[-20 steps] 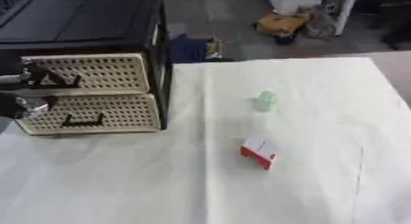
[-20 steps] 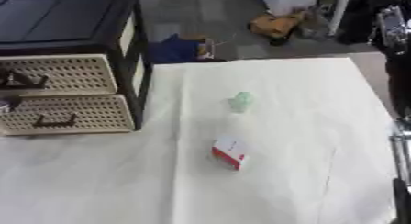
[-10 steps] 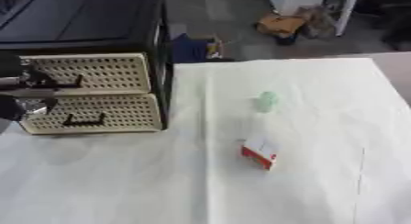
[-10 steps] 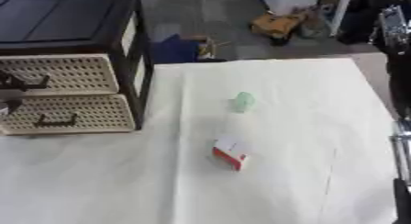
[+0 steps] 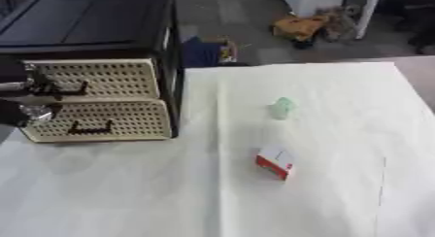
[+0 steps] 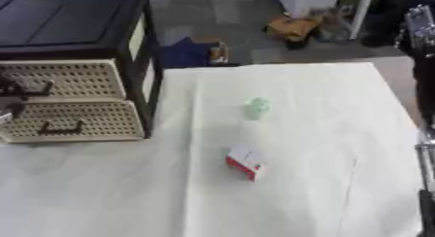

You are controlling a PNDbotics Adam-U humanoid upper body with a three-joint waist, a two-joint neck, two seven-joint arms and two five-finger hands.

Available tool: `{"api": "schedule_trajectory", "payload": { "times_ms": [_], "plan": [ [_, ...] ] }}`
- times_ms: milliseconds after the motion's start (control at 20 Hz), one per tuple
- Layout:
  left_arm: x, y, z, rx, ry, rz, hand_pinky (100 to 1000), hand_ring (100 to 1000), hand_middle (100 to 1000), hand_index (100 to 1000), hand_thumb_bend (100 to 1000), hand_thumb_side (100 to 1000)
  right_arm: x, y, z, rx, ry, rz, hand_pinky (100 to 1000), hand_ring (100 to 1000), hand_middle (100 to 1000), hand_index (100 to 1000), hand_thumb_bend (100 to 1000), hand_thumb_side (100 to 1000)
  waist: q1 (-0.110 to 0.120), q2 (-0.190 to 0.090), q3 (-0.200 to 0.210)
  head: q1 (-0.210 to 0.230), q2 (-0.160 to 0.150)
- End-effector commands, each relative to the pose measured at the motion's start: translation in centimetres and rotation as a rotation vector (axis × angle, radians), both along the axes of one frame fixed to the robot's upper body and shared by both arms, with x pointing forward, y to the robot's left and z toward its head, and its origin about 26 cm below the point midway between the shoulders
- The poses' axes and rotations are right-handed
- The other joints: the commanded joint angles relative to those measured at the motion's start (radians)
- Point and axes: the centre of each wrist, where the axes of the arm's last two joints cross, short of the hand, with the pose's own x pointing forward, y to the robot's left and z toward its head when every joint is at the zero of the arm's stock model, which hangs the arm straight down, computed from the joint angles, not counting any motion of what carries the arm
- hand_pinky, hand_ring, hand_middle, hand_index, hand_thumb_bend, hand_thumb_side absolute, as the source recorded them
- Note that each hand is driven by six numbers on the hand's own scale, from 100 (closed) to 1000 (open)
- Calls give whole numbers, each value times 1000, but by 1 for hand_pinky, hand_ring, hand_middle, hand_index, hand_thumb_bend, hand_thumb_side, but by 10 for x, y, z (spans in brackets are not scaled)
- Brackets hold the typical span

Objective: Pick up objects from table and place into drawer.

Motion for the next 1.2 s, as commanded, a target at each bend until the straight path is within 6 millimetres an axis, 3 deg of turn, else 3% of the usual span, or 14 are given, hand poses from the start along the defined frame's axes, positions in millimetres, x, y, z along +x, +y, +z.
{"api": "schedule_trajectory", "payload": {
  "times_ms": [50,1200],
  "plan": [
    [-3,5,1,22,-1,14,100,100,100,755,100,1000,-4,-1,8,-2,-30,-3,628,558,542,876,130,1000,-5,-22,4,2,-6],
    [-51,-5,-9,5,-67,-73,100,100,100,683,100,1000,-6,3,8,18,-38,-8,630,560,543,875,118,1000,-16,-36,25,-8,3]
  ]
}}
